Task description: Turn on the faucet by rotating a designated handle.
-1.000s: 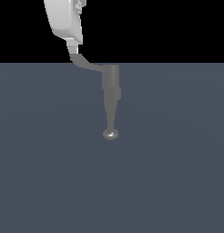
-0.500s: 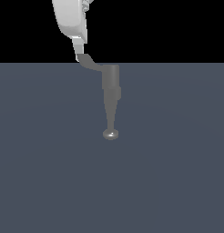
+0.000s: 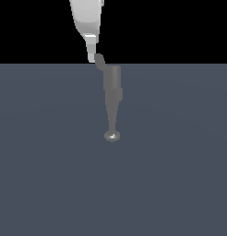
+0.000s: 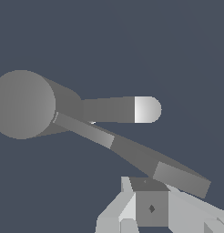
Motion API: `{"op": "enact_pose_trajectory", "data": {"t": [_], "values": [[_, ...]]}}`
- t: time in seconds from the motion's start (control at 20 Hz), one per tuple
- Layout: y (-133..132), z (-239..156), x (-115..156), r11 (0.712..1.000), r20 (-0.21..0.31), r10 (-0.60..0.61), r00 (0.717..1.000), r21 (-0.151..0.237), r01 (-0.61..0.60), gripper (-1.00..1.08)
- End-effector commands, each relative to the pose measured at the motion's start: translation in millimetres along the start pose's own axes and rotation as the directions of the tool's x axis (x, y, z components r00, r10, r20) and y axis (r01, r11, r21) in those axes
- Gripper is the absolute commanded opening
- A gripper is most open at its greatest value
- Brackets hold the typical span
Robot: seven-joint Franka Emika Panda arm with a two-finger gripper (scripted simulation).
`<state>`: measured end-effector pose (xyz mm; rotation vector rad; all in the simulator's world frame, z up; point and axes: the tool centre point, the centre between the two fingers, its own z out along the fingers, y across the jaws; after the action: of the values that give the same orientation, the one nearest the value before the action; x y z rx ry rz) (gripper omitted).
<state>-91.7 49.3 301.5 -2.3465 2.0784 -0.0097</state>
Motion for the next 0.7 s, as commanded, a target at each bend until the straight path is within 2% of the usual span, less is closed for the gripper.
{"op": "enact_pose_trajectory", "data": {"t": [0.0, 0.1, 0.15, 0.65], "values": [[10.0, 2.4, 12.4, 1.0, 0.0, 0.011, 1.0, -0.009, -0.011, -1.0], [12.8, 2.5, 15.3, 1.0, 0.0, 0.011, 1.0, -0.009, -0.011, -1.0], [8.0, 0.1, 8.3, 1.0, 0.001, 0.002, 1.0, -0.001, -0.002, -1.0], [9.9, 1.6, 69.4, 1.0, 0.0, 0.008, 1.0, -0.006, -0.008, -1.0]]}}
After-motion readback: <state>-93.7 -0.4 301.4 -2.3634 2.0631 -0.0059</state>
